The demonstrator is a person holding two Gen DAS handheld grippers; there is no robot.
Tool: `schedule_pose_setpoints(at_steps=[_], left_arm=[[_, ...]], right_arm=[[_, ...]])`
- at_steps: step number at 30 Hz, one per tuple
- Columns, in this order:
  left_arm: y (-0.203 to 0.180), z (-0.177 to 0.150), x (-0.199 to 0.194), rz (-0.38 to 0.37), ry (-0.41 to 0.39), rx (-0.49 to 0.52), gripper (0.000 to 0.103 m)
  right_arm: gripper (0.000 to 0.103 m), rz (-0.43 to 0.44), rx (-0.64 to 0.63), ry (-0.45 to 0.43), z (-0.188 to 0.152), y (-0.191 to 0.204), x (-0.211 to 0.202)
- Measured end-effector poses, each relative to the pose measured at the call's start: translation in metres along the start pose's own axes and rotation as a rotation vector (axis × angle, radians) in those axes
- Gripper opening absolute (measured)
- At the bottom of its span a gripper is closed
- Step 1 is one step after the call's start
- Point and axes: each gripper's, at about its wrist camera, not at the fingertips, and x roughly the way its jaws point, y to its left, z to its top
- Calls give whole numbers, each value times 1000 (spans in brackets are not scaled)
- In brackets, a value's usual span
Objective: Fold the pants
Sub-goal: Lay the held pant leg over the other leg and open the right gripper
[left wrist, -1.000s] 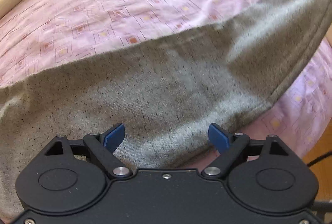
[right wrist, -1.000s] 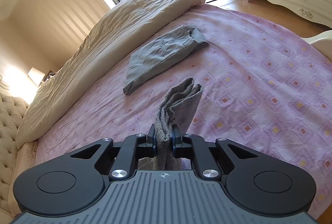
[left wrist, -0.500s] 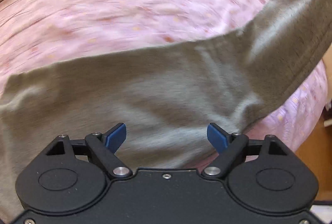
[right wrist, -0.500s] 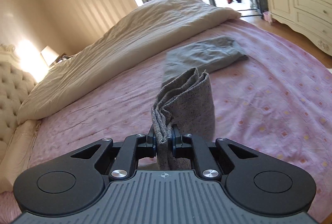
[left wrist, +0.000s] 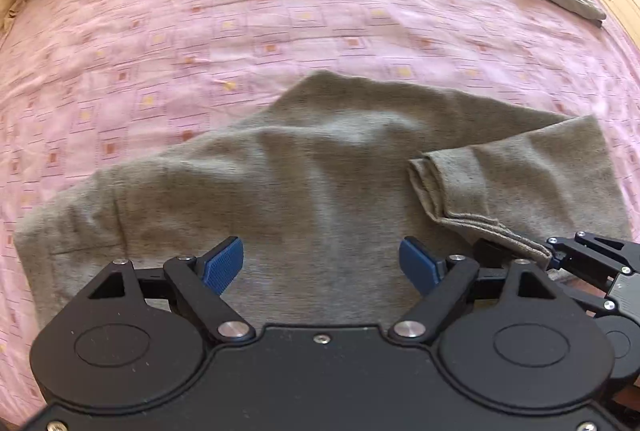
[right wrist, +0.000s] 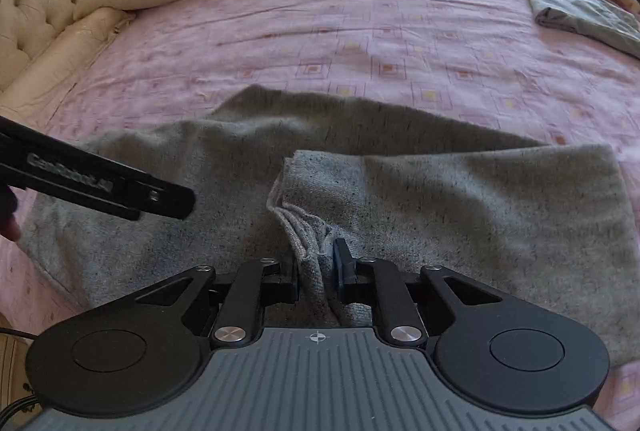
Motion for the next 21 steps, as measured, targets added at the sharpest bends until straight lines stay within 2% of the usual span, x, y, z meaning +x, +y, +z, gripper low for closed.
schedule_pose_setpoints(at_steps=[3,7,11,14,18,21], left_arm=[[3,1,0,-20,0,-3,86],[-11,6,5,-76,1,-11,86],[-39,10,17,-122,13,-33,88],[-58,9,34,-89,52,-48,88],[-78,7,60,-50,112,-58,88],[-95,13,69,11,94,-20,92]], right_arm=[[29,65,24,4,4,-6,-6],[30,175,-34,-15,5,-15,-36],[30,105,-37,-55,9,-45,-58],[30,-10,-13,-32,20,-86,-49],[30,-36,-6,34,31,-135,-30],[29,-59,-56,59,36,-159,-10]])
